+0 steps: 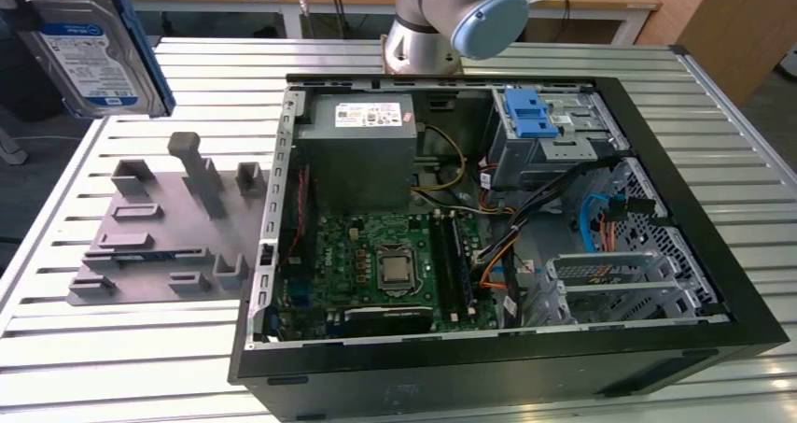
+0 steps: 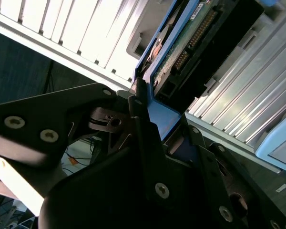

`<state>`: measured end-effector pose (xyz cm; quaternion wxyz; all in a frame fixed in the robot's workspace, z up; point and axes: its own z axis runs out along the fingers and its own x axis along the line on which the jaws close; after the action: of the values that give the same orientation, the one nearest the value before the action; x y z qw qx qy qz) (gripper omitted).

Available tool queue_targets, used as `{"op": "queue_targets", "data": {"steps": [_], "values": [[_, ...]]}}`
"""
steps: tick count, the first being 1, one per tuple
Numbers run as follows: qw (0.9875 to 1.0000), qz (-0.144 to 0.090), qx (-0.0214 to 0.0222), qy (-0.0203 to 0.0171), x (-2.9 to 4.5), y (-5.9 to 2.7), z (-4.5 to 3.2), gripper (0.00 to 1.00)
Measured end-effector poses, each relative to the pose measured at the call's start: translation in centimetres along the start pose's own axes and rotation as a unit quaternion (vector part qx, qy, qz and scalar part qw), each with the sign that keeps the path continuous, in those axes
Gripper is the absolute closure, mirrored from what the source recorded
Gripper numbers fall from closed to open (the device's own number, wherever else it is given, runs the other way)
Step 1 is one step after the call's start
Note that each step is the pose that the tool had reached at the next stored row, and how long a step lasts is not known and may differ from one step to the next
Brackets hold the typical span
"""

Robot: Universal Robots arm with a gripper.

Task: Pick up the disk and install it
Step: 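Pick up the disk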

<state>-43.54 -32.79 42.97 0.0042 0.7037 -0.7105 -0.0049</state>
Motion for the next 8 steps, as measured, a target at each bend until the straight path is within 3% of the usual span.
{"op": "queue_targets", "data": {"steps": [8], "values": [[1.0000, 0.000, 0.0000, 0.0000, 0.00, 0.01, -0.34, 0.64]]}}
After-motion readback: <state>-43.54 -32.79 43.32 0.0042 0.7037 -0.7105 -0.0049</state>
